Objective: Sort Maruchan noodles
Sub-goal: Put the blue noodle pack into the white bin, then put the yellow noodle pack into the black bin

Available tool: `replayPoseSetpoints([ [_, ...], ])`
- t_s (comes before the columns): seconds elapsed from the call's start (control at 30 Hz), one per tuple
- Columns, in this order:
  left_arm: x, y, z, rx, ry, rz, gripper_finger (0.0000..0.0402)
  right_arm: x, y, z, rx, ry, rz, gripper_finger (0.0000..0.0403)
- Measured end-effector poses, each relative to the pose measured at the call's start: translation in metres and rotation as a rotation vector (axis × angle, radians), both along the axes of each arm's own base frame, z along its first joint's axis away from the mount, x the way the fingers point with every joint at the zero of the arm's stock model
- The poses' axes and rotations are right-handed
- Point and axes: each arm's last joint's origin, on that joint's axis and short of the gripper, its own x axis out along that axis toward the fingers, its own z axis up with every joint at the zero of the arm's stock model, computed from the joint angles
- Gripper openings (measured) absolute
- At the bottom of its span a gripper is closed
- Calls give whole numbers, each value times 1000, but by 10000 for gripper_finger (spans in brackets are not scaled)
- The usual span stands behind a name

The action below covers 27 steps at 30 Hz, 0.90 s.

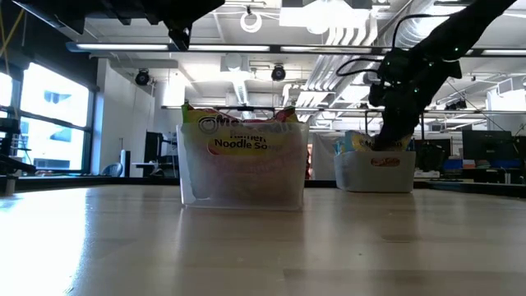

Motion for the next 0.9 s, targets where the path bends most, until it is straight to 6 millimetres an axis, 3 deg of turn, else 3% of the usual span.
replayPoseSetpoints([
  [0.17,0,0,0,0,0,0,91,3,1,6,2,-1,15,0],
  [0.4,0,0,0,0,0,0,91,12,7,49,-70,-59,61,0],
  [0.6,0,0,-6,-28,68,1,91,16,24,77,-195,-184,124,0],
  [0.7,-1,-3,-11,-20,121,-7,89,18,34,73,-241,-262,146,0],
  [0.9,-1,-17,-11,13,272,-36,74,26,55,47,-284,-430,185,0],
])
